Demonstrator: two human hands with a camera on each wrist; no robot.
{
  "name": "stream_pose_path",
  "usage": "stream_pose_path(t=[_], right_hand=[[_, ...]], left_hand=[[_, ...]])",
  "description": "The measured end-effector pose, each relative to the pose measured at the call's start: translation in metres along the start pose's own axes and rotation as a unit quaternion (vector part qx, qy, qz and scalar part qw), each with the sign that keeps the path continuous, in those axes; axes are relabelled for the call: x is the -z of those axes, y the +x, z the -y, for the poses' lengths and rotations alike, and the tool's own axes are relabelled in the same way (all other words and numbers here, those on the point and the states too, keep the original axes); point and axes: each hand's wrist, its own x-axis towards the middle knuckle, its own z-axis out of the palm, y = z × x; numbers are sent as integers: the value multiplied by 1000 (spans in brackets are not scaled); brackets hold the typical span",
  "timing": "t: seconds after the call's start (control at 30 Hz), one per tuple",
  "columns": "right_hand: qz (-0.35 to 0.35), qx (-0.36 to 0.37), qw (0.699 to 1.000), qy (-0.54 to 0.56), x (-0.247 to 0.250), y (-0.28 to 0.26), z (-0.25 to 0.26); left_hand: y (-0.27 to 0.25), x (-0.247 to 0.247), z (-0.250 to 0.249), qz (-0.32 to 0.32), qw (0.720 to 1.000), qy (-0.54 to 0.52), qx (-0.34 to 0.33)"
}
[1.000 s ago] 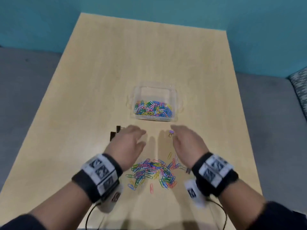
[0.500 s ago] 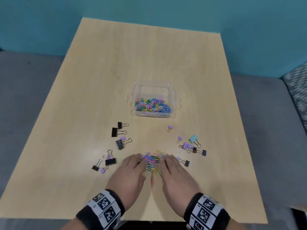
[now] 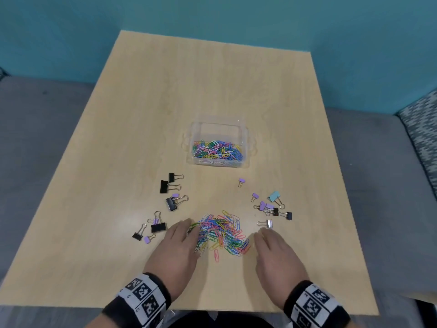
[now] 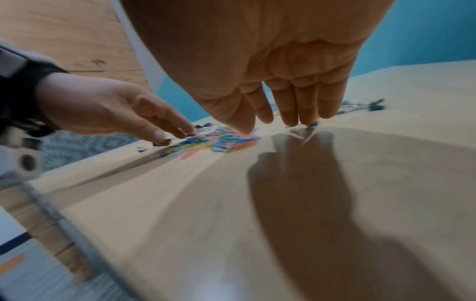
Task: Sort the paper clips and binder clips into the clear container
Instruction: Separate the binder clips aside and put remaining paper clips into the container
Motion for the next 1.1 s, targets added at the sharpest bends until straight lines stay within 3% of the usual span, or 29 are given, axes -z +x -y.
stream_pose_path(t=[0.13, 0.23, 0.47, 0.67, 0.87, 1.1], right_hand=[[3, 2, 1000, 17, 8, 11, -4], [52, 37, 997, 37, 10, 19, 15], [74, 79, 994, 7, 5, 52, 54], [33, 100, 994, -24, 12, 57, 60], [65, 111, 991, -32, 25, 63, 58], [88, 91, 992, 0, 31, 66, 47]], left_hand=[[2, 1, -4, 17, 999, -8, 35], [13, 0, -12, 35, 997, -17, 60], [35, -3, -28, 43, 998, 37, 40], [36, -13, -27, 11, 999, 32, 30], [39, -7, -27, -9, 999, 41, 10], [44, 4, -27, 36, 998, 53, 25]])
